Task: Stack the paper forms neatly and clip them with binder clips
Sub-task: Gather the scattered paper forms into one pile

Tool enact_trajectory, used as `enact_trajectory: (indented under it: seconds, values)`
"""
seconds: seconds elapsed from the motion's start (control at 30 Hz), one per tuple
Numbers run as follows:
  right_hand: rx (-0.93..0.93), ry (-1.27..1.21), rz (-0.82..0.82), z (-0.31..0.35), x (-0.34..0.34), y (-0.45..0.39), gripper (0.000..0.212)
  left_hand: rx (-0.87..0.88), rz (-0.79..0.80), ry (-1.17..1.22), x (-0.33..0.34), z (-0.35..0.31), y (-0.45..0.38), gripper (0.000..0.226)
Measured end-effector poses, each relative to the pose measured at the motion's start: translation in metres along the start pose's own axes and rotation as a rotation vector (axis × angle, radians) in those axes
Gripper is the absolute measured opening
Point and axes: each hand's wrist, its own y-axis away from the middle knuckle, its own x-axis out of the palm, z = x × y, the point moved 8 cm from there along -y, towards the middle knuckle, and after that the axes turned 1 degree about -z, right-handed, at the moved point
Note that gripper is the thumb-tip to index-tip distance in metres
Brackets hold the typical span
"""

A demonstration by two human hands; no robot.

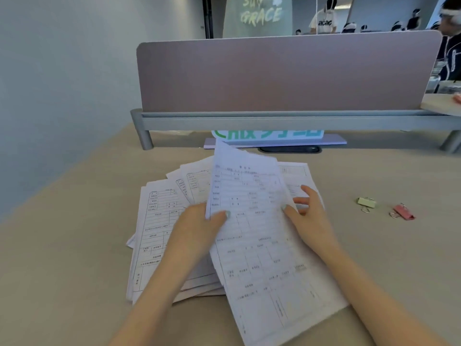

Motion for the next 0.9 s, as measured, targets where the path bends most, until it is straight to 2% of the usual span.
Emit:
enact_trajectory:
  seconds: [0.07,0.17,0.27,0.33,0.4,0.5,0.63,0.7,0.8,0.9]
  values:
    - [0.011,-0.01,-0.053,-0.006,-0.013,-0.003,0.065,0.051,-0.018,0.019,0.001,-0.014,-0.021,0.019]
    - [0.018,0.087,-0.125,-0.014,-0.03,-0.003,0.064,0.108,0.068,0.011,0.025,-0.03,-0.057,0.018]
    - [0.052,0.131,-0.088,-0.02,-0.031,0.0,0.065,0.12,0.184,-0.059,0.059,-0.027,-0.082,0.023]
    - [0.042,0.156,-0.076,-0.019,-0.029,0.002,0.062,0.124,0.168,-0.087,0.072,-0.017,-0.091,0.023]
    - [0.017,0.173,-0.092,-0.018,-0.028,0.001,0.06,0.069,0.102,-0.003,0.072,-0.008,-0.092,0.036]
    - [-0.006,0.189,-0.1,-0.016,-0.027,0.0,0.058,-0.026,0.017,0.11,0.066,-0.002,-0.088,0.042]
    - [-0.024,0.193,-0.104,-0.016,-0.026,-0.002,0.057,-0.259,0.137,0.459,0.077,0.011,-0.087,0.03]
    - [-0.027,0.194,-0.107,-0.017,-0.027,-0.003,0.057,-0.282,0.169,0.494,0.085,0.013,-0.085,0.024]
    - [0.018,0.091,-0.102,-0.023,-0.031,-0.008,0.057,-0.247,0.068,0.413,0.079,0.015,-0.086,0.012]
    - [0.067,-0.026,-0.07,-0.027,-0.032,-0.016,0.058,-0.189,-0.119,0.402,0.042,0.02,-0.099,0.015]
